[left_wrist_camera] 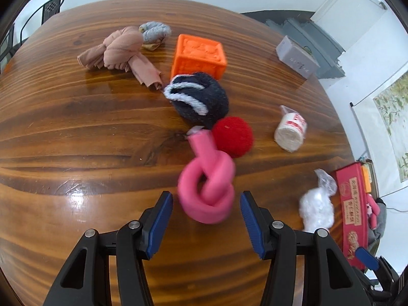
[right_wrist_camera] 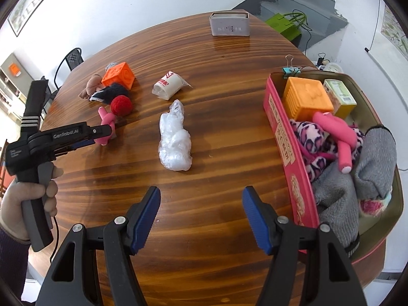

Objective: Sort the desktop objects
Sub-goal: 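Grasp the second pink foam knot with the left tool while the right tool grasps the white plastic bag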

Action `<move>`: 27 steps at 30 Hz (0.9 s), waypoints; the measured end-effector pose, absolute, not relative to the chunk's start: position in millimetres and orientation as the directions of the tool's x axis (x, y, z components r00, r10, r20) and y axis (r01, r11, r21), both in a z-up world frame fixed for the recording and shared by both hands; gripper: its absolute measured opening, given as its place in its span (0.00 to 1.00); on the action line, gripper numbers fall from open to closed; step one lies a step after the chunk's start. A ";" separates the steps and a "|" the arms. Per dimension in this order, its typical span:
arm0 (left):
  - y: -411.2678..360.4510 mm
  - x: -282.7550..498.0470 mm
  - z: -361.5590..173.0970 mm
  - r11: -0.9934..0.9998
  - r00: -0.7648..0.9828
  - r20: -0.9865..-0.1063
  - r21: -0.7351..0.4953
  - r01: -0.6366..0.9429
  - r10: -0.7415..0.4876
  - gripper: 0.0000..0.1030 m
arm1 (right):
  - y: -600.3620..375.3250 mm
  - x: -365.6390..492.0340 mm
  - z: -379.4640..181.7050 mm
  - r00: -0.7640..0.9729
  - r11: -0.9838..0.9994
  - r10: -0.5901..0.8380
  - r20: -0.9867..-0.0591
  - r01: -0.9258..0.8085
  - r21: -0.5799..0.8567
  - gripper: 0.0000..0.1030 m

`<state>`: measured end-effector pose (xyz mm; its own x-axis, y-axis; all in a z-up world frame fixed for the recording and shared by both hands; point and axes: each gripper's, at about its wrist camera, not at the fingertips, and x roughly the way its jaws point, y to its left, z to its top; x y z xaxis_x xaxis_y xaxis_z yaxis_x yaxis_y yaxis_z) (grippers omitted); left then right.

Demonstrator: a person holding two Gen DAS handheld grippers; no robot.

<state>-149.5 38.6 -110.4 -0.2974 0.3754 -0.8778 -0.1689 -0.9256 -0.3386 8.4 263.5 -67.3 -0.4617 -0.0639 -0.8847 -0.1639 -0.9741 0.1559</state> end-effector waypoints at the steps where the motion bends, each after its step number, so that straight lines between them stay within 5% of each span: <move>1: 37.1 -151.3 -110.9 -0.926 -0.298 -0.878 -0.341 -0.165 0.376 0.55 | 262.8 7.5 -67.4 -0.461 -0.974 -0.063 -0.885 -0.166 0.156 0.69; 22: 45.6 -162.6 -110.9 -0.939 -0.335 -0.882 -0.273 -0.209 0.331 0.55 | 249.3 -34.6 -75.0 -0.465 -0.978 -0.092 -0.880 -0.124 0.168 0.69; 27: 37.5 -156.9 -106.9 -0.945 -0.361 -0.877 -0.260 -0.200 0.318 0.43 | 244.2 -48.2 -81.6 -0.463 -0.983 -0.090 -0.882 -0.101 0.154 0.69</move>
<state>-156.9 37.5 -106.9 -0.3609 0.3181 -0.8767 -0.2003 -0.9445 -0.2603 -48.2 244.2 -81.6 -0.4626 -0.0905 -0.8819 -0.1005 -0.9830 0.1536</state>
